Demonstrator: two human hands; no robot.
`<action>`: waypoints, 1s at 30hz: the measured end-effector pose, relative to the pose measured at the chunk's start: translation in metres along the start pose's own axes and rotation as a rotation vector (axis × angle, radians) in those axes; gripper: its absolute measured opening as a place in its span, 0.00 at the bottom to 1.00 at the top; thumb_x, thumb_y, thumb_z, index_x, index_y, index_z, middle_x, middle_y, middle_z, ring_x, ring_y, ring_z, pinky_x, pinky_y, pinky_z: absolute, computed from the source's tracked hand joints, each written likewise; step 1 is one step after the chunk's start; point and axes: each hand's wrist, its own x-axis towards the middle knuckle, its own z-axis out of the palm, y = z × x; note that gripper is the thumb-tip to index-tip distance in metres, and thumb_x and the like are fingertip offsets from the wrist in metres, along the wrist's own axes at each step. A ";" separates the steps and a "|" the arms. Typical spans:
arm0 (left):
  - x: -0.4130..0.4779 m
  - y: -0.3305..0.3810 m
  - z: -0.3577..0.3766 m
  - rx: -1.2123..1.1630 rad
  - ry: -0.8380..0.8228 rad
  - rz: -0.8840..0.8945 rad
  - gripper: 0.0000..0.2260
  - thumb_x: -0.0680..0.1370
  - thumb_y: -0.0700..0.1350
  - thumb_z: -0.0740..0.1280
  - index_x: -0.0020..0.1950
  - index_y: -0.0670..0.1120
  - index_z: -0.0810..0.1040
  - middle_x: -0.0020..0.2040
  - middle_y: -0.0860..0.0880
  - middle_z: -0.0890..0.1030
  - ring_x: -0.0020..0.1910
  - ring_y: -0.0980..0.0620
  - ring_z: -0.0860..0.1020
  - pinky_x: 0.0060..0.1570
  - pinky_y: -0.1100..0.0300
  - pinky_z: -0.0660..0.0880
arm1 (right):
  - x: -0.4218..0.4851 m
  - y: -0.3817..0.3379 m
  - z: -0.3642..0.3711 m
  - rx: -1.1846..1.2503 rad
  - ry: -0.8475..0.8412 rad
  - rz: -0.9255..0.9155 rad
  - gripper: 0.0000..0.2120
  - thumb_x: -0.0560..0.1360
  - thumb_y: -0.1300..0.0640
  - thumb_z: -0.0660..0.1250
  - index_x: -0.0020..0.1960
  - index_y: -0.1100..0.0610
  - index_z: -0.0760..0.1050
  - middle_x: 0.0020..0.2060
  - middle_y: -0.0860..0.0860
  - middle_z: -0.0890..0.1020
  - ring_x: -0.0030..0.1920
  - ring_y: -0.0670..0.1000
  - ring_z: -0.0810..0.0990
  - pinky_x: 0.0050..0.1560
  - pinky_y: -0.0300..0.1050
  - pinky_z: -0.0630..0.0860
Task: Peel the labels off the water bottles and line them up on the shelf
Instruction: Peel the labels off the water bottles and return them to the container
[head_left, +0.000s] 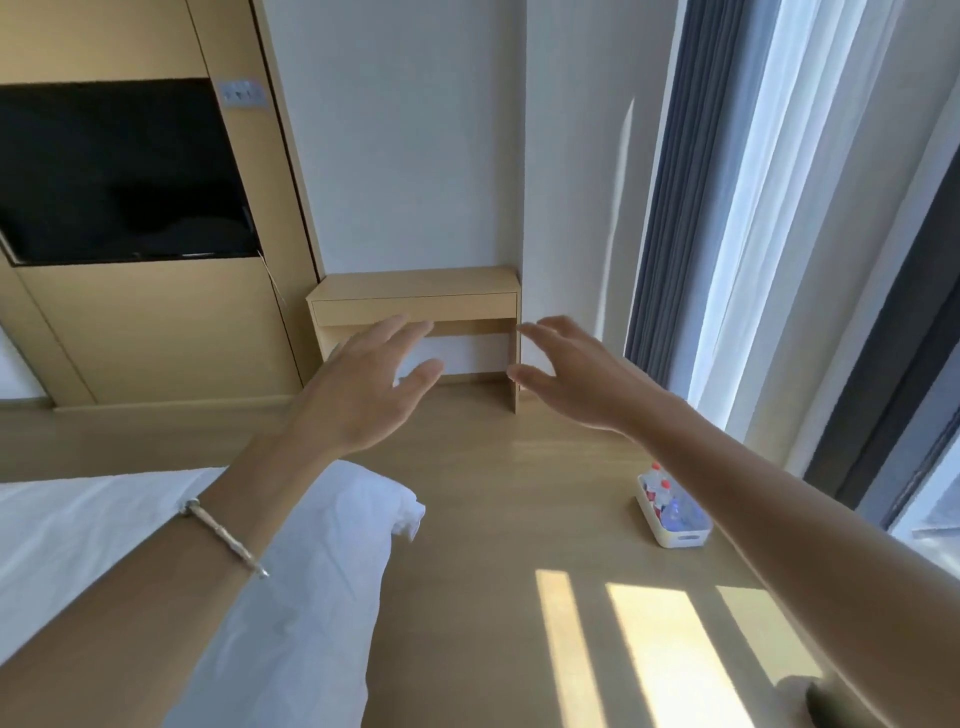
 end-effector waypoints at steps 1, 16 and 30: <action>0.009 -0.005 0.004 0.009 -0.007 -0.015 0.24 0.81 0.59 0.53 0.77 0.56 0.58 0.79 0.54 0.57 0.77 0.53 0.55 0.73 0.52 0.56 | 0.014 0.004 0.005 0.006 -0.014 -0.011 0.29 0.80 0.42 0.57 0.77 0.50 0.57 0.75 0.52 0.61 0.71 0.54 0.67 0.68 0.53 0.68; 0.230 -0.114 0.084 -0.063 0.000 -0.026 0.25 0.81 0.61 0.51 0.78 0.57 0.56 0.79 0.54 0.56 0.77 0.53 0.55 0.74 0.47 0.58 | 0.235 0.070 0.071 -0.083 -0.071 -0.057 0.29 0.80 0.41 0.56 0.77 0.50 0.57 0.75 0.51 0.60 0.70 0.53 0.68 0.67 0.51 0.69; 0.504 -0.112 0.180 -0.118 -0.187 0.222 0.25 0.82 0.59 0.52 0.79 0.55 0.55 0.79 0.55 0.54 0.78 0.54 0.53 0.74 0.51 0.55 | 0.411 0.223 0.080 -0.094 -0.054 0.262 0.29 0.80 0.43 0.57 0.77 0.50 0.56 0.76 0.52 0.60 0.68 0.54 0.72 0.65 0.50 0.70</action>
